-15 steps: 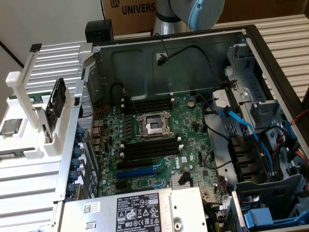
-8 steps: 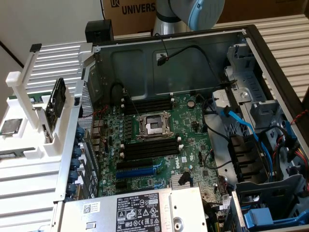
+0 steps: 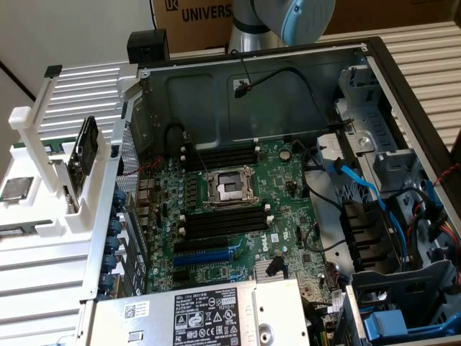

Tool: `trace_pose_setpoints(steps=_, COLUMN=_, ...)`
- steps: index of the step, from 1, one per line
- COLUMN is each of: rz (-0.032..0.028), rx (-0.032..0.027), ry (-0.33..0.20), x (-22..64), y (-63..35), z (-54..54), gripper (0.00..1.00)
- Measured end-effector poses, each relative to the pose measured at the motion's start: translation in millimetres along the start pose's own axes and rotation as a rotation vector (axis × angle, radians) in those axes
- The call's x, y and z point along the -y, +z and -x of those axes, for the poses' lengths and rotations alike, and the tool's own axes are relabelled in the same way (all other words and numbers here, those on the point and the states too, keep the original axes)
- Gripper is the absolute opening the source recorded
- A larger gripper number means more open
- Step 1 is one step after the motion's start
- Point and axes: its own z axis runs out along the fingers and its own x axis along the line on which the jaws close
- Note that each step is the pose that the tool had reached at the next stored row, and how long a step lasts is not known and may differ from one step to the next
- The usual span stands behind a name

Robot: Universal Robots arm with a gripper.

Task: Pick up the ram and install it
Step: 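Pick up the ram and move it above insertion slot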

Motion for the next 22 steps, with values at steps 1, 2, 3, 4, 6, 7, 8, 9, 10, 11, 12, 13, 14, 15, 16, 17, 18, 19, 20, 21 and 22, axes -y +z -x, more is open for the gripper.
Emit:
trace_pose_setpoints(steps=1, rz=0.0004, rx=-0.0009, ry=-0.018, x=0.0, y=0.1, z=0.0, gripper=0.1)
trace_pose_setpoints(steps=2, rz=0.0008, rx=-0.0017, ry=-0.036, x=0.0, y=0.2, z=0.0, gripper=0.1)
trace_pose_setpoints(steps=3, rz=0.0015, rx=-0.0035, ry=-0.073, x=0.0, y=0.4, z=0.0, gripper=0.1)
trace_pose_setpoints(steps=4, rz=0.0023, rx=-0.0053, ry=-0.11, x=0.0, y=0.6, z=0.0, gripper=0.1)
trace_pose_setpoints(steps=6, rz=0.0031, rx=-0.007, ry=-0.146, x=0.0, y=0.8, z=0.0, gripper=0.1)
trace_pose_setpoints(steps=7, rz=0.0035, rx=-0.0079, ry=-0.165, x=0.1, y=0.9, z=0.0, gripper=0.1)
trace_pose_setpoints(steps=8, rz=0.0039, rx=-0.0088, ry=-0.185, x=0.0, y=1.0, z=0.0, gripper=0.1)
trace_pose_setpoints(steps=9, rz=0.0042, rx=-0.0097, ry=-0.202, x=0.0, y=1.1, z=0.0, gripper=0.1)
trace_pose_setpoints(steps=10, rz=0.005, rx=-0.0115, ry=-0.238, x=0.1, y=1.3, z=0.0, gripper=0.1)
trace_pose_setpoints(steps=11, rz=0.0054, rx=-0.0124, ry=-0.257, x=0.0, y=1.3, z=0.0, gripper=0.1)
trace_pose_setpoints(steps=12, rz=0.0065, rx=-0.0151, ry=-0.312, x=0.1, y=1.4, z=0.0, gripper=0.1)
trace_pose_setpoints(steps=13, rz=0.0077, rx=-0.0175, ry=-0.367, x=0.1, y=1.6, z=0.0, gripper=0.1)
trace_pose_setpoints(steps=14, rz=0.0085, rx=-0.0193, ry=-0.403, x=0.1, y=1.7, z=0.0, gripper=0.1)
trace_pose_setpoints(steps=15, rz=0.0088, rx=-0.0202, ry=-0.421, x=0.1, y=1.7, z=0.0, gripper=0.1)
trace_pose_setpoints(steps=16, rz=0.0093, rx=-0.0211, ry=-0.44, x=0.1, y=1.7, z=-0.1, gripper=0.1)
trace_pose_setpoints(steps=17, rz=0.0108, rx=-0.0245, ry=-0.513, x=0.1, y=1.9, z=-0.1, gripper=0.1)
trace_pose_setpoints(steps=18, rz=0.0112, rx=-0.0255, ry=-0.532, x=0.1, y=1.9, z=-0.1, gripper=0.1)
trace_pose_setpoints(steps=19, rz=0.0116, rx=-0.0264, ry=-0.55, x=0.1, y=1.9, z=-0.1, gripper=0.1)
trace_pose_setpoints(steps=20, rz=0.0124, rx=-0.0281, ry=-0.587, x=0.1, y=2.0, z=0.0, gripper=0.1)
trace_pose_setpoints(steps=21, rz=0.0128, rx=-0.0289, ry=-0.604, x=0.1, y=2.0, z=0.0, gripper=0.1)
trace_pose_setpoints(steps=22, rz=0.0131, rx=-0.0298, ry=-0.622, x=0.1, y=2.0, z=0.0, gripper=0.1)
